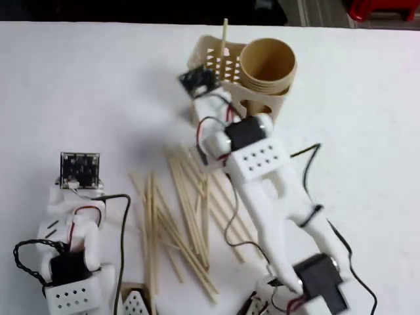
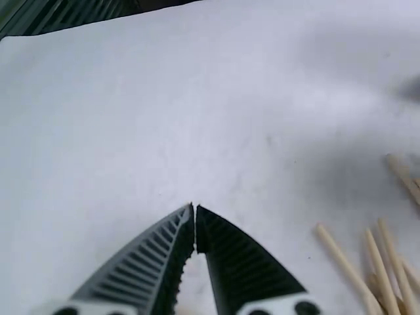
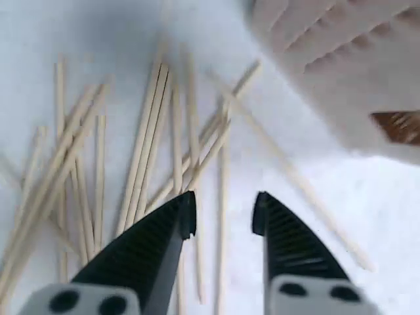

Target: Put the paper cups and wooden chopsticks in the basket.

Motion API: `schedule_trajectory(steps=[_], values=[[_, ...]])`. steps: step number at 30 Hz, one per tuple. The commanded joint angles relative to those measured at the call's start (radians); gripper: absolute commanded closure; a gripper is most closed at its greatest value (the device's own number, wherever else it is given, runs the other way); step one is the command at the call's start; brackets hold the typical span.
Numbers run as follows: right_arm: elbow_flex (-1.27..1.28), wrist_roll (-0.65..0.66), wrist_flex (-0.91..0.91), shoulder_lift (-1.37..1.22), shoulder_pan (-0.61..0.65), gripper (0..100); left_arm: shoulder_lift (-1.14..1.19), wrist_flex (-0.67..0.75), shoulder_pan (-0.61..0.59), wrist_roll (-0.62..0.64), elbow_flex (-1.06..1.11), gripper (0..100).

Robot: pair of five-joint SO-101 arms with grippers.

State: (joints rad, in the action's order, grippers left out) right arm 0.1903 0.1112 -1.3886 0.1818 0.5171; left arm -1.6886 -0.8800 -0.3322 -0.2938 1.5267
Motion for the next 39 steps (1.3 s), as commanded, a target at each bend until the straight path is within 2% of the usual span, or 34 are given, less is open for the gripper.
schedule_trajectory(steps=[1, 9, 22, 24, 30, 39], values=[[0.029, 0.008, -0.007, -0.104, 0.039, 76.8, -0.018, 0.023, -0.012, 0.002, -0.008, 97], [0.025, 0.017, 0.054, -0.354, 0.097, 75.4, -0.018, 0.023, -0.012, 0.002, -0.008, 97], [0.025, 0.094, 0.136, -0.509, 0.081, 75.5, -0.018, 0.023, -0.012, 0.002, -0.008, 97], [0.023, 0.094, 0.139, -0.519, 0.073, 78.1, -0.018, 0.023, -0.012, 0.002, -0.008, 97], [0.023, 0.095, 0.156, -0.519, 0.065, 94.3, -0.018, 0.023, -0.012, 0.002, -0.008, 97], [0.023, 0.095, 0.148, -0.479, 0.065, 98.4, -0.018, 0.023, -0.012, 0.002, -0.006, 97]])
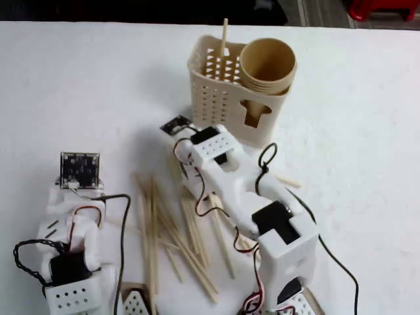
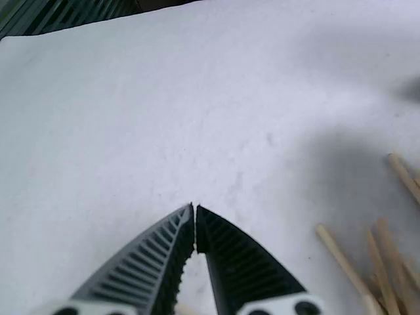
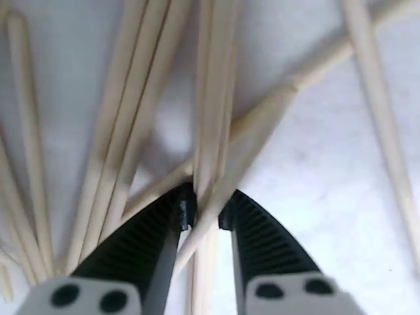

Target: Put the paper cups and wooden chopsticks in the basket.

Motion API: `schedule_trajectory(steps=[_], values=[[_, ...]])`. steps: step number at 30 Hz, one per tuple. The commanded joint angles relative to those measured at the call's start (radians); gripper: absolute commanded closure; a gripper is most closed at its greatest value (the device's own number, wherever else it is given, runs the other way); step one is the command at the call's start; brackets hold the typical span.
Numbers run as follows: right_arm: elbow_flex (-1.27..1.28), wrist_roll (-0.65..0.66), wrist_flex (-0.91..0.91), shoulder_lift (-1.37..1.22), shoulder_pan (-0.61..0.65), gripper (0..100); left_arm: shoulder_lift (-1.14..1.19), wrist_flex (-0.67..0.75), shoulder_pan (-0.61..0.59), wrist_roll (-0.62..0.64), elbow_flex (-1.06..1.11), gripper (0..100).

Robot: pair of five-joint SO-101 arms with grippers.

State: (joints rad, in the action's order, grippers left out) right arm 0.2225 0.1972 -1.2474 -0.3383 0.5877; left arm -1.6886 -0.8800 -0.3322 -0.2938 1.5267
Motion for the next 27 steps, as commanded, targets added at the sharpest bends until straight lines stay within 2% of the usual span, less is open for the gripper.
schedule_trajectory(steps=[1, 14, 19, 27], values=[[-0.008, 0.009, 0.004, 0.064, -0.005, 98.1, -0.018, 0.025, -0.012, 0.002, -0.002, 97], [-0.009, -0.002, -0.033, 0.466, -0.005, 98.1, -0.018, 0.041, -0.012, 0.002, 0.003, 97], [-0.009, -0.003, 0.033, 0.593, -0.005, 98.1, -0.018, 0.041, -0.012, 0.002, 0.003, 97], [-0.009, -0.097, 0.191, 0.725, -0.005, 98.1, -0.018, 0.041, -0.012, 0.002, 0.003, 97]])
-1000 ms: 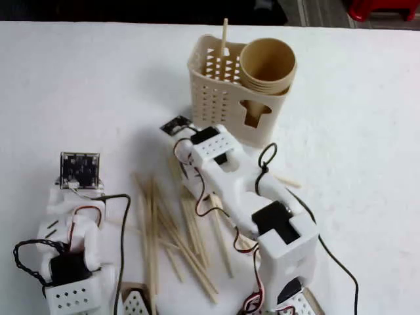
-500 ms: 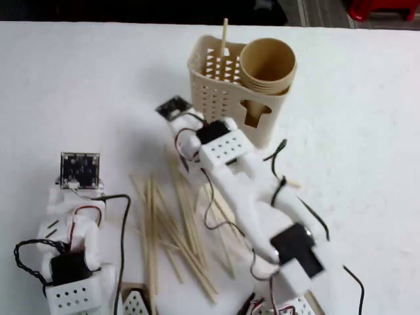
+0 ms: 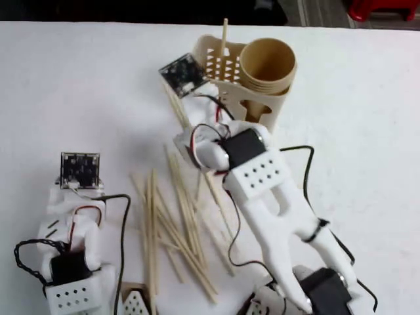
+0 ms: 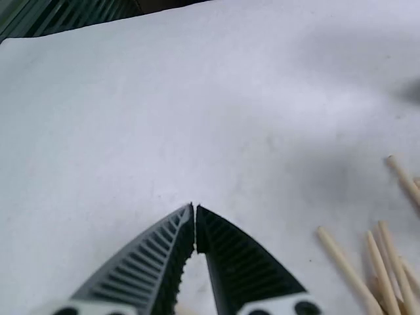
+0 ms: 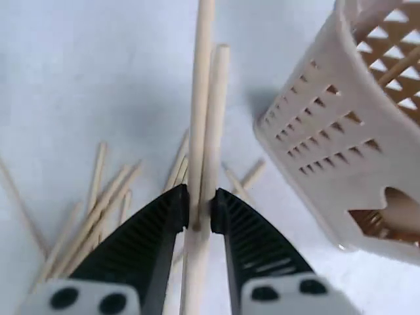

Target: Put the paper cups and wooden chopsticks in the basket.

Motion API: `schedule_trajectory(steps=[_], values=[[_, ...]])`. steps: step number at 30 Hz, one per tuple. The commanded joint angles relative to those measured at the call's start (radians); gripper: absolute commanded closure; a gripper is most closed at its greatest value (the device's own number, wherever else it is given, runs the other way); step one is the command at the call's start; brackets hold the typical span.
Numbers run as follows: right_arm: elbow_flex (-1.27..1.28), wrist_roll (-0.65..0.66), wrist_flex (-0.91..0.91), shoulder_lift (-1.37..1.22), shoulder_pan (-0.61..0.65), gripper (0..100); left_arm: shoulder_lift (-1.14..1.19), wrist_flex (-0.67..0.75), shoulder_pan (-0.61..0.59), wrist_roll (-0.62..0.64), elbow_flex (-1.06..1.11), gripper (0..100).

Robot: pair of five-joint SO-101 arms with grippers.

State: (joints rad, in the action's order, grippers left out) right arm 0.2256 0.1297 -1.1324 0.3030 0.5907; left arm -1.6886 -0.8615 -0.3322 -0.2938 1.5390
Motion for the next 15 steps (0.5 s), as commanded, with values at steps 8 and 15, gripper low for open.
schedule_trajectory(steps=[8, 15], values=[[-0.012, -0.069, 0.245, 0.182, -0.008, 98.1, -0.018, 0.023, -0.012, 0.002, -0.009, 97], [-0.012, -0.068, 0.513, 0.26, -0.008, 98.1, -0.018, 0.023, -0.012, 0.002, -0.009, 97]])
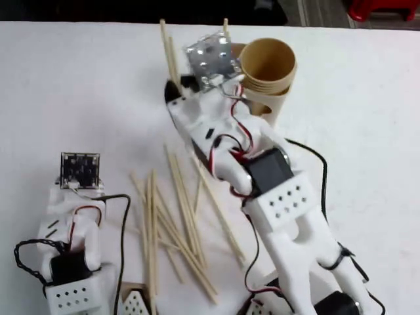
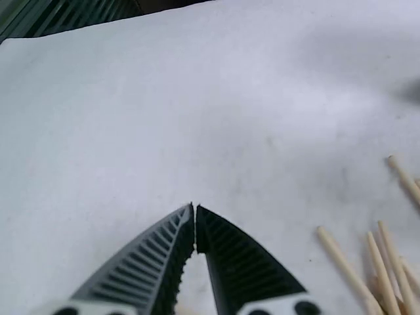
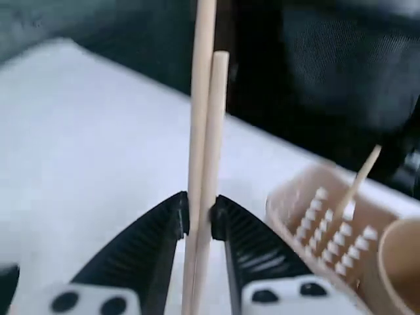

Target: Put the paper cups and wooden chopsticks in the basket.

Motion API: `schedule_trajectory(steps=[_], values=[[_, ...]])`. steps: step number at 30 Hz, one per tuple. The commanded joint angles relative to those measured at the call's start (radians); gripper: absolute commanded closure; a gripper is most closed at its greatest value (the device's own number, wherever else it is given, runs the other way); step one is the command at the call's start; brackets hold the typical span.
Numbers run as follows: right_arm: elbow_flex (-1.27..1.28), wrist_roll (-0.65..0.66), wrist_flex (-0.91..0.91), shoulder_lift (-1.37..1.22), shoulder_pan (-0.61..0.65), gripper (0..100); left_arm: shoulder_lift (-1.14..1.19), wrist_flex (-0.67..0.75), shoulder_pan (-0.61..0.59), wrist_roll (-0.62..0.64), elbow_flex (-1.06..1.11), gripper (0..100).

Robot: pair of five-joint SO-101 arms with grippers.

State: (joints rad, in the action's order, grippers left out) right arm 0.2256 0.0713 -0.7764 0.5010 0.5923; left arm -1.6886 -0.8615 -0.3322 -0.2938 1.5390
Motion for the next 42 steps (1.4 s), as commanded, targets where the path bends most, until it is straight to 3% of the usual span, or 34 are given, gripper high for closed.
schedule_trajectory(steps=[1, 8, 21, 32, 38, 42], values=[[-0.012, -0.008, 0.2, 0.065, -0.012, 98.1, -0.018, 0.023, -0.012, 0.002, -0.009, 97], [-0.006, -0.006, 0.453, 0.058, -0.093, 98.1, -0.018, 0.023, -0.012, 0.002, -0.009, 97], [-0.008, -0.002, 0.671, -0.206, -0.277, 98.1, -0.018, 0.023, -0.012, 0.002, -0.009, 97], [-0.012, 0.002, 0.584, -0.352, -0.308, 97.9, -0.018, 0.023, -0.012, 0.002, -0.009, 97], [-0.014, 0.002, 0.486, -0.341, -0.302, 84.4, -0.018, 0.023, -0.008, 0.002, -0.009, 97], [-0.028, 0.002, 0.309, -0.237, -0.289, 89.7, -0.018, 0.025, -0.007, 0.002, -0.009, 97]])
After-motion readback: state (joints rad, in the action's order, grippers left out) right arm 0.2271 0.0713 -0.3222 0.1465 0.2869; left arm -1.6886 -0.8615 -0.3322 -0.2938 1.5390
